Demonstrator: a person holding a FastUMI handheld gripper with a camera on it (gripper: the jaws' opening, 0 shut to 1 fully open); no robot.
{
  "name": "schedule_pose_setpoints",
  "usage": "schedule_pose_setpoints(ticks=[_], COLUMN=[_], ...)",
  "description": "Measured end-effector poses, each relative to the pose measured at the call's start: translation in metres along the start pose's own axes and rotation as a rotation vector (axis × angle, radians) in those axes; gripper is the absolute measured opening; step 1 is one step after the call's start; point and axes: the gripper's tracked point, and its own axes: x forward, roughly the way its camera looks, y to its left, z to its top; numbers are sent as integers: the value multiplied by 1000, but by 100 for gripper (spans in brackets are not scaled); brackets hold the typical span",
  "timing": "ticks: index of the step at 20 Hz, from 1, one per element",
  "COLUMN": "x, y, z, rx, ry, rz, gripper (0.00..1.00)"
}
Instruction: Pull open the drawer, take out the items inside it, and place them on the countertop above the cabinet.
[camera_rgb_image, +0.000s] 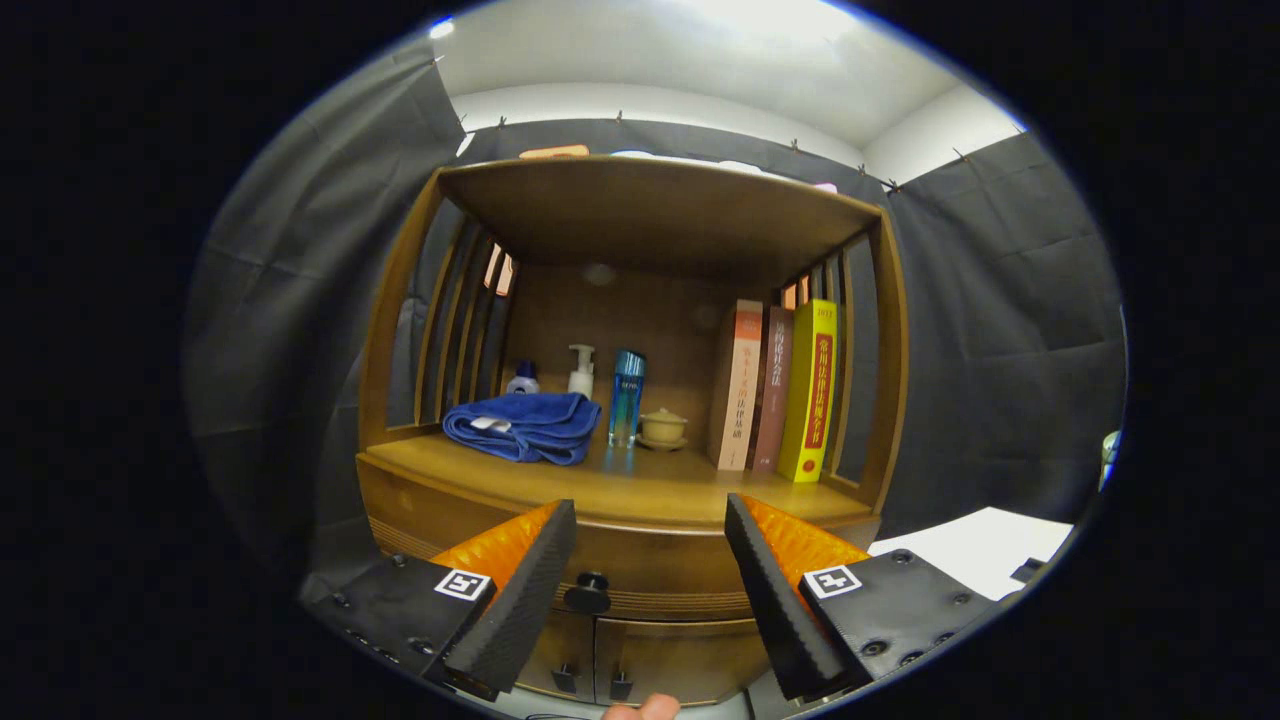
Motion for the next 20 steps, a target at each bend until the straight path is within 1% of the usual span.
schedule_pose_setpoints(ticks=[3, 9, 15, 18, 20], x=[10, 24, 41, 53, 59], y=[9, 24, 52, 60, 58], z=[-47, -110, -137, -147, -148], rx=[43, 75, 59, 37, -9], ry=[50, 118, 175, 193, 192], rz=[2, -1, 42, 45, 26], gripper=[98, 98, 95, 93, 85])
